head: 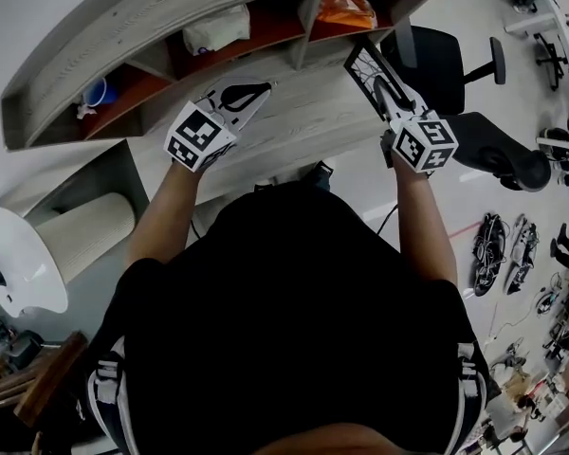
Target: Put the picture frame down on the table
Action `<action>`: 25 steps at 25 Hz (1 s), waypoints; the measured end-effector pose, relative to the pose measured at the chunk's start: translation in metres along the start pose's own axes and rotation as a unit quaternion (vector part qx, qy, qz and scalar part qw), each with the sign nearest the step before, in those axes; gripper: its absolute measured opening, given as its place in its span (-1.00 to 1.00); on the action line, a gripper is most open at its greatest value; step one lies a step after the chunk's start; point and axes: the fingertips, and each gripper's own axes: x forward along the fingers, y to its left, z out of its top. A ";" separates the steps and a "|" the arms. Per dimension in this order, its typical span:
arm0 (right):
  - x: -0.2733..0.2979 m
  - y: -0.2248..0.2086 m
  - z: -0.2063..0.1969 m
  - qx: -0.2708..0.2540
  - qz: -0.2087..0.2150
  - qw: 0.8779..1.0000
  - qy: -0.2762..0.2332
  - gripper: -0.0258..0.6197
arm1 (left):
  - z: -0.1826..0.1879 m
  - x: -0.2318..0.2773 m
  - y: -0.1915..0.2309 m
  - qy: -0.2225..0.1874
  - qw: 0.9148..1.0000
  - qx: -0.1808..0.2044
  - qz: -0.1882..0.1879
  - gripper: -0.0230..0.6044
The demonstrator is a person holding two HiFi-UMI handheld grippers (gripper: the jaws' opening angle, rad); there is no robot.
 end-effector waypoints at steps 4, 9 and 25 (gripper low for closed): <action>0.012 -0.007 -0.024 0.009 0.014 0.999 0.029 -0.87 | -0.019 0.008 0.002 0.011 1.000 -0.018 0.009 -0.87; 0.026 -0.010 -0.048 0.019 0.031 0.998 0.057 -0.87 | -0.029 0.012 0.001 0.024 0.999 -0.012 0.021 -0.87; 0.062 -0.016 -0.101 0.039 0.087 0.987 0.126 -0.87 | -0.078 0.026 -0.008 0.051 0.996 -0.054 0.045 -0.87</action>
